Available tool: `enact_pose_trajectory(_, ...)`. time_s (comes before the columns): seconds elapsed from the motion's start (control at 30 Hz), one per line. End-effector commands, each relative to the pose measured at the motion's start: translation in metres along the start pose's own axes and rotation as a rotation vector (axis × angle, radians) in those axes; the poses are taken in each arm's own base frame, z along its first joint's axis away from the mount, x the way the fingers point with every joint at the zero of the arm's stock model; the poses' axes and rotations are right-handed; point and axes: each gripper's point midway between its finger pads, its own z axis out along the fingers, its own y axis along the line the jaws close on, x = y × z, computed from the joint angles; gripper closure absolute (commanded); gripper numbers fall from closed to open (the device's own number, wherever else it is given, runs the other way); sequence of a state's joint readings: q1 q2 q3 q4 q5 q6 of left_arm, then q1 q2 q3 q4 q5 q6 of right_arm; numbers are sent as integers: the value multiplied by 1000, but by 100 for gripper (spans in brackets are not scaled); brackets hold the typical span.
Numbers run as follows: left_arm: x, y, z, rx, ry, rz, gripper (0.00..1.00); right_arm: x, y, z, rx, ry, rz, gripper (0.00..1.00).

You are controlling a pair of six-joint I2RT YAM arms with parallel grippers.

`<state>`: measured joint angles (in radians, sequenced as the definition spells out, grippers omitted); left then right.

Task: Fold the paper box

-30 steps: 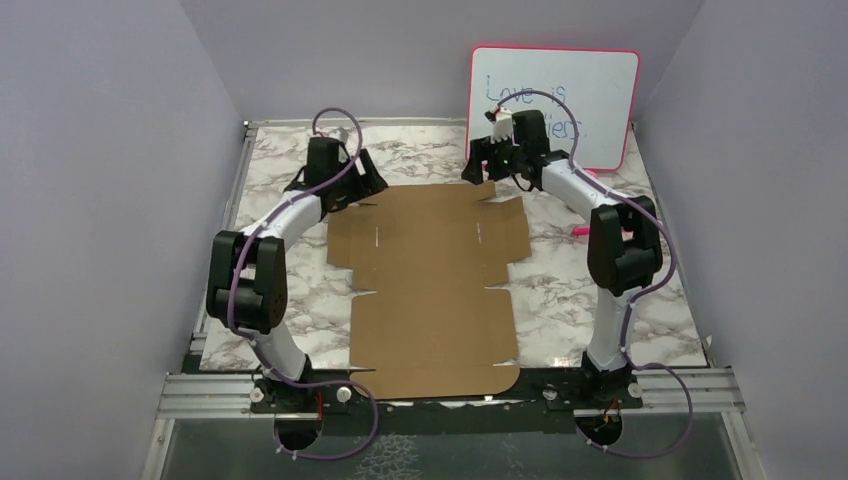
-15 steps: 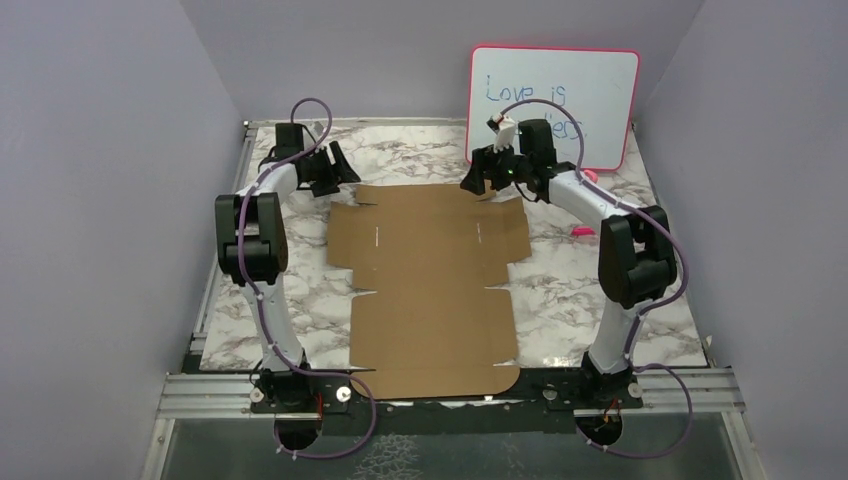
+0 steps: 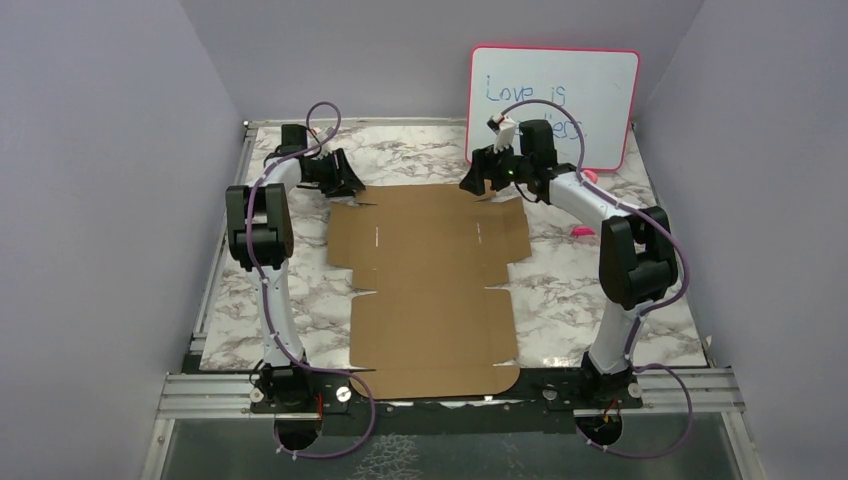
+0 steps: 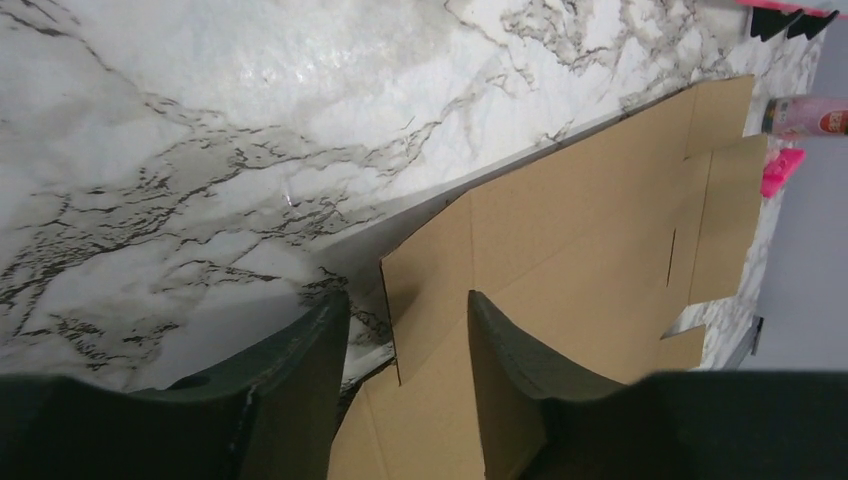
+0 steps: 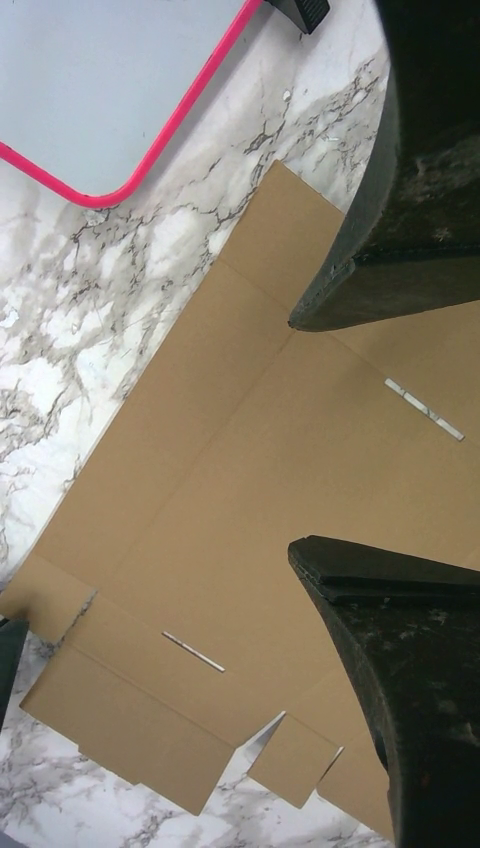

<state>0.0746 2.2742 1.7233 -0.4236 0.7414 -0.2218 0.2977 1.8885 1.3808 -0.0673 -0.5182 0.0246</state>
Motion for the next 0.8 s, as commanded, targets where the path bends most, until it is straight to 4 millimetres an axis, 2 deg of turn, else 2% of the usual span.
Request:
enact_pose_trajectory(0.0, 8, -9, 7, 89, 47, 18, 56, -8, 5, 1, -32, -26, -27, 20)
enact_pose_trajectory(0.07, 8, -9, 6, 93, 46, 30, 61, -11, 6, 1, -36, -28, -33, 20)
enact_pose_trajectory(0.2, 2, -17, 1, 111, 31, 79, 79, -16, 7, 1, -46, -17, -63, 20)
enact_pose_trajectory(0.33, -2, -25, -6, 121, 16, 134, 90, -24, 7, 0, -56, -6, -108, 20)
enact_pose_trajectory(0.53, -10, -50, -22, 144, -19, 245, 93, -34, 15, -3, -118, -6, -204, 17)
enact_pose_trajectory(0.77, -12, -79, -32, 105, -53, 383, 93, -31, 28, -2, -268, 46, -388, 18)
